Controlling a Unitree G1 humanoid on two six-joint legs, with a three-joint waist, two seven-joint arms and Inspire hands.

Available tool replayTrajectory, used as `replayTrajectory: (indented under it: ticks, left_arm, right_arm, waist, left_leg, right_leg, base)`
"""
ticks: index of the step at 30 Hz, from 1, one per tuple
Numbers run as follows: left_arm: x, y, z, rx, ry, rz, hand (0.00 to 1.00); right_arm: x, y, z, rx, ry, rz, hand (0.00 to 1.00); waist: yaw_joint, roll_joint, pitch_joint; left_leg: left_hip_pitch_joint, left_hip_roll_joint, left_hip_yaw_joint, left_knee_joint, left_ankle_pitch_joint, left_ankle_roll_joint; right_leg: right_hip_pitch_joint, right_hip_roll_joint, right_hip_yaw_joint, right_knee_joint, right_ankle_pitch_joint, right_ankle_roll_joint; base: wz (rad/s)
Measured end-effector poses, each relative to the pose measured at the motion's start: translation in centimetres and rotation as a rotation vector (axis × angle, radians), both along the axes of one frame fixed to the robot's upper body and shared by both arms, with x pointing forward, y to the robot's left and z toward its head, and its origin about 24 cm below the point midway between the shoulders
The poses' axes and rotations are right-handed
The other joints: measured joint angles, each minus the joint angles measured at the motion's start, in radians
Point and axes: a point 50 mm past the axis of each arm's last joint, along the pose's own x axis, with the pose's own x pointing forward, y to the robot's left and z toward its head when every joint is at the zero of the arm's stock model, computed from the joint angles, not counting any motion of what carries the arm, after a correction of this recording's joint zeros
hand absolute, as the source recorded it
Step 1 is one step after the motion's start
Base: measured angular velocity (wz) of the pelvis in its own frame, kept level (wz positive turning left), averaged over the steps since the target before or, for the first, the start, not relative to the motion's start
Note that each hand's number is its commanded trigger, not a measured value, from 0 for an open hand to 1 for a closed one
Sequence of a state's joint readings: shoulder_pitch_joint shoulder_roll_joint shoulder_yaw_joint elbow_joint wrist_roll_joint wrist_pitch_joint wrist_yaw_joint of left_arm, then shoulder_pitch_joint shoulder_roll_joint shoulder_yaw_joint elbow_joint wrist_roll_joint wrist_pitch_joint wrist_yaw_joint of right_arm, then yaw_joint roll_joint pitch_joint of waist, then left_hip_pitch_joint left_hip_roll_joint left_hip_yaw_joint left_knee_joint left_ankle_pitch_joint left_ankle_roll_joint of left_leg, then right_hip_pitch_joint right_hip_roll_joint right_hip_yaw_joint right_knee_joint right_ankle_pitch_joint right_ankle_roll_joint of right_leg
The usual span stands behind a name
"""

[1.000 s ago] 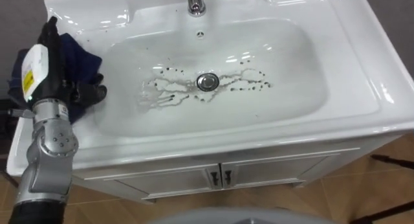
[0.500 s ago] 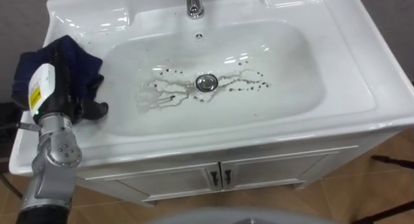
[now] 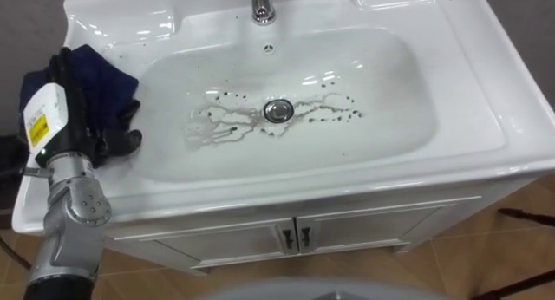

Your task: Wipe basin

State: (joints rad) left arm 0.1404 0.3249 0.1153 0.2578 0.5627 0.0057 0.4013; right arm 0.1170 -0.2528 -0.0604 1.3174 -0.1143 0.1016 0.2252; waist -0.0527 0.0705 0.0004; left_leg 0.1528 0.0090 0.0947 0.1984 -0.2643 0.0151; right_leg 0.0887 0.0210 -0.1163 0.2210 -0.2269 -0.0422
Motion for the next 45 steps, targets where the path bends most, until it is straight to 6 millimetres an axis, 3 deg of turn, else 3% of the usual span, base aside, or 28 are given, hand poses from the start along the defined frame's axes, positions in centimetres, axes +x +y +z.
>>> replayTrajectory:
  ticks: [9,19,24,27,37,38,39,40,45]
  left_arm:
    - [-0.1,0.3,0.5,0.033,-0.070,0.048,0.00]
    - [-0.3,0.4,0.5,0.034,-0.094,0.072,0.00]
    - [-1.2,0.8,-1.3,-0.010,-0.032,0.103,0.00]
    - [-1.9,0.7,-2.7,-0.049,0.020,0.133,0.00]
    - [-3.2,0.7,-4.2,-0.064,0.063,0.158,0.00]
    - [-3.2,0.8,-4.2,-0.068,0.063,0.165,0.03]
    - [-3.2,0.9,-4.2,-0.071,0.061,0.174,0.77]
    - [-3.2,0.9,-4.3,-0.073,0.060,0.177,1.00]
    - [-2.9,0.7,-4.4,-0.064,0.065,0.174,1.00]
  right_arm:
    - [-0.1,0.0,0.0,-0.005,0.002,-0.001,0.00]
    - [-0.3,0.0,0.0,-0.003,0.017,0.002,0.00]
    - [-0.5,0.1,0.0,0.011,0.028,0.014,0.00]
    - [-0.5,0.2,0.0,0.018,0.029,0.019,0.00]
    - [-0.8,-0.1,0.1,0.007,0.044,-0.002,0.00]
    - [-0.8,-0.1,0.1,0.006,0.041,-0.006,0.00]
    - [-0.7,-0.1,0.1,0.006,0.038,-0.009,0.00]
    - [-0.6,-0.2,0.1,0.005,0.038,-0.011,0.00]
    - [-0.1,-0.2,0.1,0.003,0.040,-0.014,0.00]
  waist:
    - [0.006,-0.007,0.0028]
    - [0.006,-0.016,-0.0014]
    - [0.009,-0.024,-0.0030]
    - [0.010,-0.012,-0.0083]
    - [0.013,-0.012,-0.0123]
    - [0.013,-0.014,-0.0136]
    - [0.014,-0.017,-0.0138]
    - [0.014,-0.018,-0.0144]
    - [0.031,-0.025,-0.0183]
  left_leg:
    - [-0.002,-0.001,-0.002,0.000,0.000,0.000]
    - [0.002,-0.001,-0.004,-0.001,0.000,0.000]
    - [0.020,-0.002,-0.009,-0.002,0.000,0.000]
    - [0.023,-0.003,-0.009,-0.002,0.000,0.000]
    - [0.053,-0.001,-0.006,-0.021,0.002,-0.002]
    - [0.054,-0.001,-0.002,-0.021,0.002,-0.002]
    - [0.056,-0.001,-0.002,-0.021,0.002,-0.002]
    - [0.057,-0.001,-0.002,-0.021,0.003,-0.002]
    - [0.062,-0.002,0.001,-0.031,0.008,-0.002]
  right_leg:
    - [0.000,-0.002,0.000,-0.001,0.000,0.000]
    - [0.007,-0.002,-0.009,-0.004,0.000,0.000]
    - [0.035,-0.002,-0.015,-0.019,0.000,0.000]
    - [0.038,-0.002,-0.021,-0.018,0.000,0.000]
    - [0.052,0.001,0.002,-0.016,-0.002,-0.001]
    - [0.053,0.001,0.003,-0.016,-0.002,-0.001]
    - [0.052,0.001,0.005,-0.015,-0.002,-0.001]
    - [0.052,0.001,0.006,-0.015,-0.002,-0.001]
    - [0.053,0.000,0.006,-0.014,-0.002,-0.001]
  base:
    - [0.00]
    - [0.01]
    - [0.05]
    - [0.00]
    - [-0.04]
    - [-0.04]
    - [-0.03]
    - [-0.04]
    - [-0.01]
